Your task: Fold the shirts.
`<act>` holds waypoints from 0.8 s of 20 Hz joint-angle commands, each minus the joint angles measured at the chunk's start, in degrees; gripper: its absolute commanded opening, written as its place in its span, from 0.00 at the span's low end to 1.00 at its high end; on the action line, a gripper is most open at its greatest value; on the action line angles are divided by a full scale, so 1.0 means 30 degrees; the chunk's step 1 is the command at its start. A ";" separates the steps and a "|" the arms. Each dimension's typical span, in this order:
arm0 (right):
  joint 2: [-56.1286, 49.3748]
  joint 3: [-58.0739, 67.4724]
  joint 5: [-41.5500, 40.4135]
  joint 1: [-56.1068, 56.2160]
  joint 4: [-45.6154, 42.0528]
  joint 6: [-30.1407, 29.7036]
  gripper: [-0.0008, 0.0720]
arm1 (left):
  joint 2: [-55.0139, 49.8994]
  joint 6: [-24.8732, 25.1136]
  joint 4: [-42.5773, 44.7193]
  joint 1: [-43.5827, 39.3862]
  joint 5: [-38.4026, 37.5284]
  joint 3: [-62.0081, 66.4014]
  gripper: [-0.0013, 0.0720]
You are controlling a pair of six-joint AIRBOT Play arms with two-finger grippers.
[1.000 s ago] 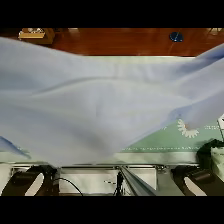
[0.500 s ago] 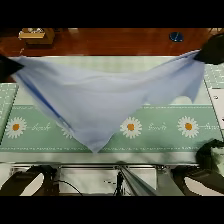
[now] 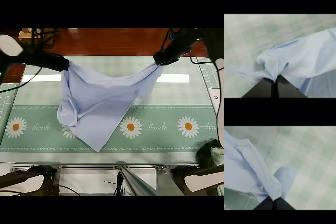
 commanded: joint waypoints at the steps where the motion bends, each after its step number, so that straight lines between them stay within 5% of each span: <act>1: -0.1530 0.0015 -0.2091 -0.0240 -0.0925 -0.0109 0.04 | -0.2710 -0.0022 0.0036 -0.0342 0.1304 -0.0058 0.05; 5: -0.2310 0.0015 -0.1770 -0.1311 -0.0219 -0.0102 0.04 | -0.4393 -0.0022 0.0131 -0.0299 0.0248 -0.0058 0.08; 8: -0.2266 0.0022 -0.1537 -0.2033 0.0270 -0.0102 0.04 | -0.4277 -0.0087 0.1144 0.0153 -0.1698 0.0801 0.78; 11: -0.2237 0.0022 -0.1158 -0.2477 0.0495 -0.0087 0.04 | -0.3978 -0.3898 0.1617 0.1326 -0.7184 0.2659 0.83; 14: -0.2237 0.0022 -0.1064 -0.2667 0.1158 -0.0095 0.04 | -0.2259 -0.5144 0.1209 0.1938 -1.0746 0.2237 0.83; 16: -0.2237 0.0015 -0.1129 -0.2667 0.1326 -0.0095 0.04 | -0.0029 -0.5654 0.0393 0.1676 -1.0805 0.0466 0.83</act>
